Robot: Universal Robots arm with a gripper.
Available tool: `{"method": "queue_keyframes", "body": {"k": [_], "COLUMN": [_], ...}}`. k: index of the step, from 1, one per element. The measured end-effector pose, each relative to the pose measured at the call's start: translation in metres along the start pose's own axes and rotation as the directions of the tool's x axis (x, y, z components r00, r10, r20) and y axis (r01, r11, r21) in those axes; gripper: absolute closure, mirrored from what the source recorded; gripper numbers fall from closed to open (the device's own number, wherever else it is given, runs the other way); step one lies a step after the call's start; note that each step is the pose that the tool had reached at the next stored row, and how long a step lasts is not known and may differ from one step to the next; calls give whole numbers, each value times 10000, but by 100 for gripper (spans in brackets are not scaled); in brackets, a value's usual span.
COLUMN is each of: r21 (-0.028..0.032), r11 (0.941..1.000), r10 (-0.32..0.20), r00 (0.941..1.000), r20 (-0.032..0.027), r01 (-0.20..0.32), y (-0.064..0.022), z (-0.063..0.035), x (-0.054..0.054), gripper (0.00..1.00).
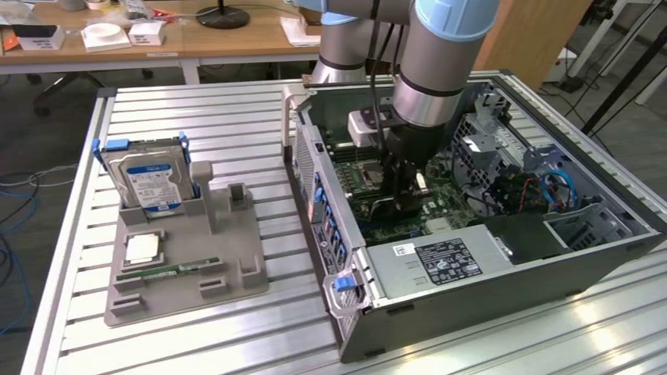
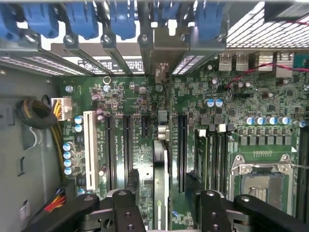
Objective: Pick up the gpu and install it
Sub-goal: 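Insert the gpu into the slot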
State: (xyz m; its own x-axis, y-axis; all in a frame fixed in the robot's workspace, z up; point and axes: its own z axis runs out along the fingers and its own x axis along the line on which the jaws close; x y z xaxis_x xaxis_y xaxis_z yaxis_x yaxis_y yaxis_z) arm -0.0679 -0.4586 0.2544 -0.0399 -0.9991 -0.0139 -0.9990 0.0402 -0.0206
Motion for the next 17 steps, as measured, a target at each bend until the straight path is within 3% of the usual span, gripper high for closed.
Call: {"method": "queue_keyframes", "body": {"k": [5, 9, 11, 15, 17], "r21": [1, 1, 2, 3, 4], "r11": [10000, 10000, 10000, 10000, 10000], "r10": [0, -3, -2, -2, -2], "r00": [10000, 10000, 10000, 10000, 10000], "r20": [0, -30, -43, -65, -77], "r01": [0, 3, 2, 2, 2], "y": [-3, -4, -3, -3, -3], "z": [-132, -141, -142, -141, -141], "x": [-2, -3, -3, -4, -4], "gripper": [49, 51, 63, 75, 87]}}
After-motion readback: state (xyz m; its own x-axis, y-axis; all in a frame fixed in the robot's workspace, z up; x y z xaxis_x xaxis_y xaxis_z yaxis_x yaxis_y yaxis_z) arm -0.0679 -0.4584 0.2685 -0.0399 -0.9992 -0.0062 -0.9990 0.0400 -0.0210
